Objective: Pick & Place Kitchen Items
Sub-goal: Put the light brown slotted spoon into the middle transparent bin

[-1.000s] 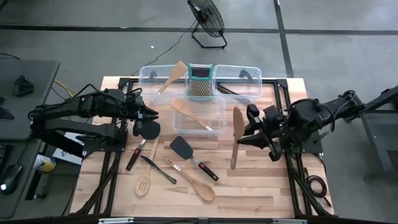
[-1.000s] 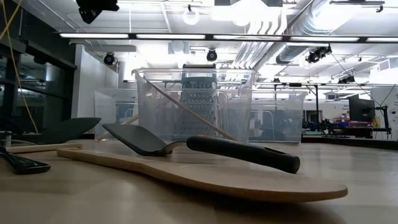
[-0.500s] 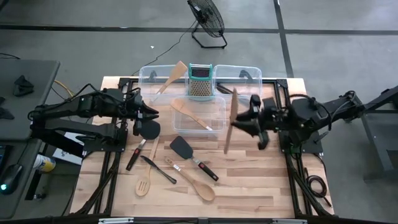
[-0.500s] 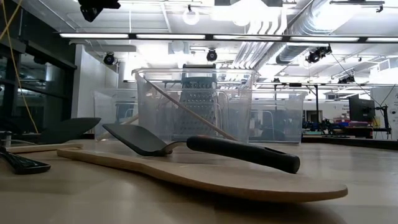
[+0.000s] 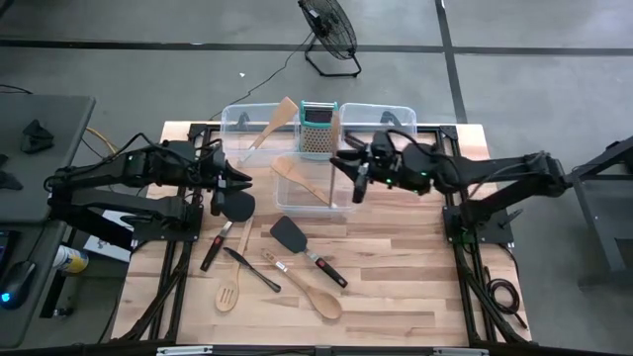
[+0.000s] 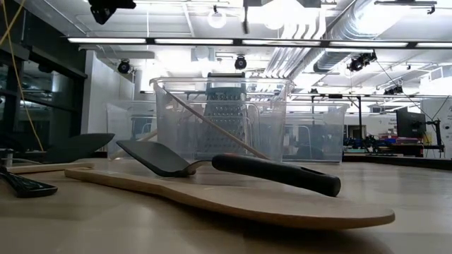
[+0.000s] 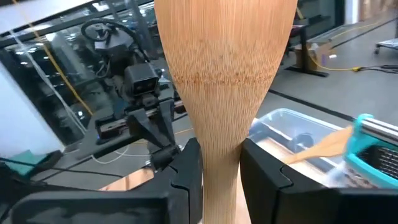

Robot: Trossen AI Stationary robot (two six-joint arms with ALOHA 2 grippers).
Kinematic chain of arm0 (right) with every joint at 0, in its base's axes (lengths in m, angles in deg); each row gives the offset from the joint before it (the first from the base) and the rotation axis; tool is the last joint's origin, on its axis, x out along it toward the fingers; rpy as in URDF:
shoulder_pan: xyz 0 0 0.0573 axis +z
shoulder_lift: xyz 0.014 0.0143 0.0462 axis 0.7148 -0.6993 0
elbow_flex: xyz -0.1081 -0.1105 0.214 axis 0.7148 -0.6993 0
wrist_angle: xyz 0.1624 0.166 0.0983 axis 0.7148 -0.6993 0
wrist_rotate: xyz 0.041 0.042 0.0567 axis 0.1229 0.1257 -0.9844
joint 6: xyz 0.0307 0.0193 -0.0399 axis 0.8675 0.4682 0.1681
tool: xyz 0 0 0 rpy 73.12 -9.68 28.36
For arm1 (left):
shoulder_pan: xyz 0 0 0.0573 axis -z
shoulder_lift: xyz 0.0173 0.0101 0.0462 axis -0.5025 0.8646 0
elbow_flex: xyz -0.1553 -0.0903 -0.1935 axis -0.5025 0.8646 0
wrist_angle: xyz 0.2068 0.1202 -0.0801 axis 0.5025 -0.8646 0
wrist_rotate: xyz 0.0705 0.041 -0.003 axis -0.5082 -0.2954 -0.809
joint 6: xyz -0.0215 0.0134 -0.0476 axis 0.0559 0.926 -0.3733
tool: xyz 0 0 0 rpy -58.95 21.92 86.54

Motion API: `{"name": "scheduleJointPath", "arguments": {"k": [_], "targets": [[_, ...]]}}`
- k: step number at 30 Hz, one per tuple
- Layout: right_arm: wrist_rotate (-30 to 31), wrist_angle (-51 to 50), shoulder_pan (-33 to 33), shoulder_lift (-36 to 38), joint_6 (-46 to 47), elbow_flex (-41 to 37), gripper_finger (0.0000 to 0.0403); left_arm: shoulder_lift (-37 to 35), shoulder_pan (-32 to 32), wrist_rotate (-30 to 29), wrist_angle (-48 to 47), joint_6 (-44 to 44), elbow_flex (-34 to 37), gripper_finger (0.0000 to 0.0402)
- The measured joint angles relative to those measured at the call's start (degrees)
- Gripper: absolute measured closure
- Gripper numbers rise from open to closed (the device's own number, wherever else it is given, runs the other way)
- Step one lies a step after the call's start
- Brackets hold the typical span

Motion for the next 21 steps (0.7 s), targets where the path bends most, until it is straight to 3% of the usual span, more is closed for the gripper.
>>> {"name": "scheduleJointPath", "arguments": {"k": [10,21], "targets": [[-9.5,6.2,-7.0,-5.4,0.4,0.2,0.0324,-2.1,0.0,0.0,0.1,-0.5,0.0,0.0327],[-15.2,4.8,-13.8,-12.6,-1.4,4.1,0.0324,-3.5,0.0,-0.6,0.0,-0.5,0.0,0.0327]]}}
